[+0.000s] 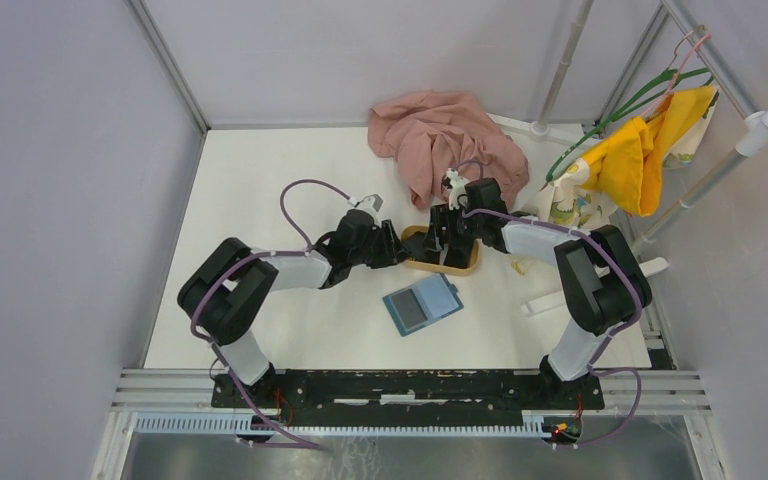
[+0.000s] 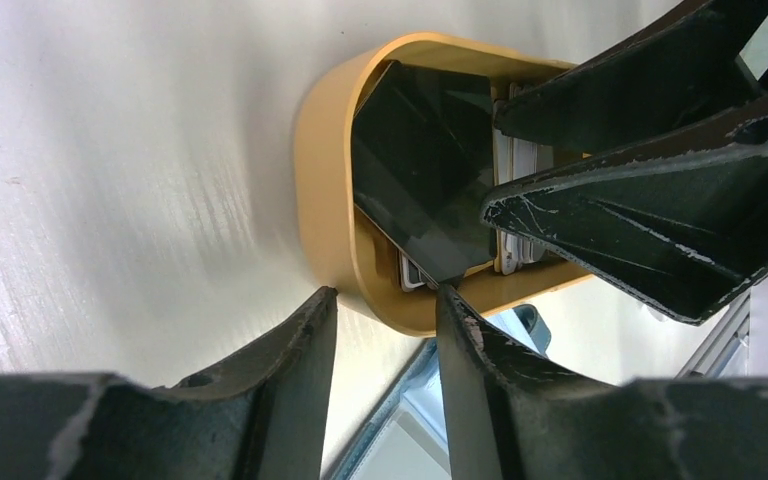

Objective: Put the credit cards into the card holder
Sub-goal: Pick up the credit card from the storage box.

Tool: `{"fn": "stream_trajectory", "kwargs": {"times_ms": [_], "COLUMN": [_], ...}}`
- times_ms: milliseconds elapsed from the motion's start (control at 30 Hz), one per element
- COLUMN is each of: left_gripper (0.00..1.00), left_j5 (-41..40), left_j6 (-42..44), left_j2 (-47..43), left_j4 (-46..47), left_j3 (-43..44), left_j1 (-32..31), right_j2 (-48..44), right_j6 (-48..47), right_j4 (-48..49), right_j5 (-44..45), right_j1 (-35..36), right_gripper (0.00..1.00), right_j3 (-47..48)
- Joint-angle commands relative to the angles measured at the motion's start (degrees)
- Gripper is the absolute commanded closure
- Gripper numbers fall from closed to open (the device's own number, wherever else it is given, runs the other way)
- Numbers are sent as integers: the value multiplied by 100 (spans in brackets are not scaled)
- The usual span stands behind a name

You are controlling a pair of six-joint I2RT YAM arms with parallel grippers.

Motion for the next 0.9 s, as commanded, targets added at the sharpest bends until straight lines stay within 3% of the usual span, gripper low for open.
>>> {"fn": "stream_trajectory", "kwargs": {"times_ms": [0, 133, 333, 500, 867], "left_gripper": [54, 58, 63, 64, 65], "left_j5": [294, 420, 597, 638, 708], "left_j6": [117, 101, 40, 12, -23], "left_j2": [105, 165, 282, 303, 310], "left_j4": [354, 451, 573, 609, 671], "left_j3": [255, 278, 284, 275, 248], "left_j1": [-8, -2, -9, -3, -4], "right_j2": [39, 117, 171, 88, 43], "right_j6": [646, 842, 981, 1195, 1774], "right_j4": [4, 197, 570, 1025, 1687], "right_j5": [254, 170, -622, -1223, -1957], "right_j1": [15, 16, 19, 14, -59], "right_gripper": [31, 31, 36, 44, 53], "right_j3": [-117, -98, -163, -296, -479]}}
